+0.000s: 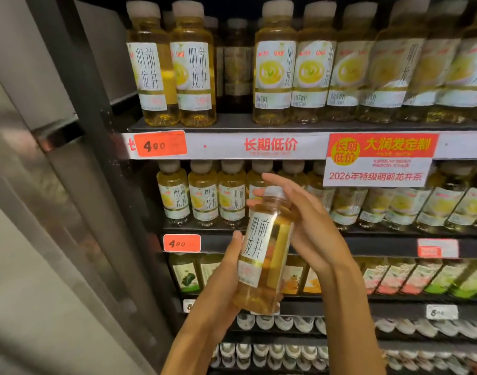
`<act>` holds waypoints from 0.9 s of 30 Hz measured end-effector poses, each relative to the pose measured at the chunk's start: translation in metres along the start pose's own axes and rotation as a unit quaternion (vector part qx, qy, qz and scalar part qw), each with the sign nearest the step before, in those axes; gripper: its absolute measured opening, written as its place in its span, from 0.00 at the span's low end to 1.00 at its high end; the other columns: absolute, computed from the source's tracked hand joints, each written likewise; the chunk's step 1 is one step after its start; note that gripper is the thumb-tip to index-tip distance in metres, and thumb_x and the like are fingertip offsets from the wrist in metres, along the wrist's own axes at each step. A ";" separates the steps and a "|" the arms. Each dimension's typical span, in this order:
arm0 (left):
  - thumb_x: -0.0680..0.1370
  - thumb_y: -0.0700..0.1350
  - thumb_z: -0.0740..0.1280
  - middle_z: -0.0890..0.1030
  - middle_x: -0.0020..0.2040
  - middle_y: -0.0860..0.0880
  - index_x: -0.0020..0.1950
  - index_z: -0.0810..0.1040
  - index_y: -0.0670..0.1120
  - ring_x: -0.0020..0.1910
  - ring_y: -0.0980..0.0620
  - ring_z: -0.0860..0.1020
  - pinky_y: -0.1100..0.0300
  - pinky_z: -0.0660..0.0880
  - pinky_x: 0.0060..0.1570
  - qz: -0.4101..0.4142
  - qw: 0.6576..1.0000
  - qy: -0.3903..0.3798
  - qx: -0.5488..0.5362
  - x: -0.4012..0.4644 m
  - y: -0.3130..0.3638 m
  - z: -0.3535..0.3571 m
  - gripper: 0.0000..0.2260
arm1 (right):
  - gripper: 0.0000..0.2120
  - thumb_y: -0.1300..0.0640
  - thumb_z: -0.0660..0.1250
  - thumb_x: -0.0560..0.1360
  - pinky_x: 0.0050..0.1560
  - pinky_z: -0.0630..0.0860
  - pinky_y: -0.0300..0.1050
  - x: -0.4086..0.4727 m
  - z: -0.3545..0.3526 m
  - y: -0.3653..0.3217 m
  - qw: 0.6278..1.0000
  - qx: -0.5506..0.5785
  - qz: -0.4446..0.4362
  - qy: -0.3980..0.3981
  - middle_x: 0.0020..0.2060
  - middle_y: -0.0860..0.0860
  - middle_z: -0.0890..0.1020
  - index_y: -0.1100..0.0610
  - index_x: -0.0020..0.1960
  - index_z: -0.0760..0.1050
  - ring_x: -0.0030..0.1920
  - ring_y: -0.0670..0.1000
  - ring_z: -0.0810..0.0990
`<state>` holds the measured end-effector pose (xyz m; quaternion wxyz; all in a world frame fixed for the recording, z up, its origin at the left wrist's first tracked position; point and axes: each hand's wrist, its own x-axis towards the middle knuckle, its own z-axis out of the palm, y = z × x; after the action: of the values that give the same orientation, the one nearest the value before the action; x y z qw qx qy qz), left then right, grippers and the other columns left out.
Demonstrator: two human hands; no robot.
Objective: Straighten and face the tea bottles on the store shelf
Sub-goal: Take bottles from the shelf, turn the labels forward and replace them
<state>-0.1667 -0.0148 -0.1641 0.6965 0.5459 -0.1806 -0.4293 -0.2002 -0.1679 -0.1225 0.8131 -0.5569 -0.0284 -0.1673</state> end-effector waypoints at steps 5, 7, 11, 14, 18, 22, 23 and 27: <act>0.78 0.64 0.53 0.83 0.49 0.35 0.62 0.79 0.44 0.45 0.40 0.82 0.45 0.80 0.48 -0.010 0.999 -0.013 -0.036 0.003 -0.014 0.011 0.29 | 0.16 0.55 0.61 0.78 0.49 0.80 0.45 -0.011 -0.011 0.002 0.998 0.061 -0.024 0.013 0.50 0.57 0.84 0.56 0.64 0.75 0.52 0.54 0.83; 0.78 0.63 0.53 0.82 0.55 0.38 0.63 0.79 0.49 0.52 0.41 0.82 0.44 0.78 0.55 0.012 0.999 -0.016 -0.037 0.003 -0.020 0.016 0.26 | 0.14 0.54 0.63 0.77 0.47 0.80 0.43 -0.014 -0.014 0.001 0.997 0.053 -0.044 0.028 0.50 0.56 0.84 0.52 0.61 0.78 0.50 0.52 0.84; 0.74 0.65 0.55 0.84 0.54 0.45 0.61 0.79 0.55 0.52 0.44 0.83 0.51 0.80 0.53 0.038 0.999 0.026 -0.002 0.004 -0.026 0.019 0.24 | 0.13 0.51 0.68 0.72 0.46 0.80 0.42 -0.019 -0.014 0.000 0.995 0.001 -0.068 0.068 0.51 0.55 0.84 0.48 0.55 0.82 0.51 0.53 0.84; 0.74 0.65 0.56 0.84 0.47 0.41 0.58 0.82 0.48 0.43 0.43 0.83 0.51 0.81 0.45 0.027 0.999 0.014 -0.020 0.001 -0.026 0.016 0.27 | 0.14 0.49 0.70 0.68 0.43 0.80 0.41 -0.017 -0.010 0.004 0.994 0.014 -0.061 0.094 0.48 0.54 0.85 0.50 0.53 0.82 0.48 0.51 0.85; 0.77 0.63 0.54 0.81 0.38 0.39 0.53 0.82 0.39 0.33 0.44 0.81 0.55 0.79 0.35 -0.028 0.986 -0.075 -0.144 -0.003 -0.027 0.015 0.30 | 0.16 0.48 0.67 0.72 0.46 0.81 0.45 -0.012 -0.006 0.008 0.997 0.061 -0.023 0.047 0.46 0.53 0.85 0.52 0.57 0.80 0.48 0.52 0.84; 0.78 0.64 0.51 0.82 0.39 0.38 0.54 0.81 0.39 0.35 0.44 0.81 0.55 0.79 0.36 -0.046 0.987 -0.091 -0.124 -0.001 -0.027 0.004 0.31 | 0.18 0.49 0.67 0.71 0.50 0.81 0.50 -0.012 -0.002 0.008 0.994 0.105 -0.010 -0.003 0.45 0.57 0.84 0.54 0.59 0.77 0.50 0.56 0.84; 0.79 0.64 0.51 0.83 0.42 0.39 0.55 0.82 0.42 0.38 0.44 0.82 0.55 0.79 0.38 -0.035 0.993 -0.075 -0.084 -0.001 -0.026 0.001 0.31 | 0.16 0.50 0.67 0.71 0.49 0.81 0.49 -0.012 -0.001 0.008 0.995 0.100 -0.017 -0.001 0.44 0.56 0.84 0.54 0.58 0.78 0.48 0.55 0.84; 0.75 0.67 0.54 0.85 0.51 0.50 0.54 0.83 0.60 0.49 0.55 0.83 0.66 0.78 0.43 0.037 0.995 0.033 0.082 -0.002 -0.015 -0.004 0.22 | 0.12 0.49 0.68 0.73 0.48 0.80 0.45 -0.010 0.008 0.004 0.998 -0.032 -0.045 0.039 0.42 0.52 0.83 0.52 0.53 0.79 0.47 0.51 0.83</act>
<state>-0.1708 -0.0112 -0.1792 0.6706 0.6077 -0.2126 -0.3686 -0.2072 -0.1566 -0.1252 0.7872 -0.5735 -0.0165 -0.2264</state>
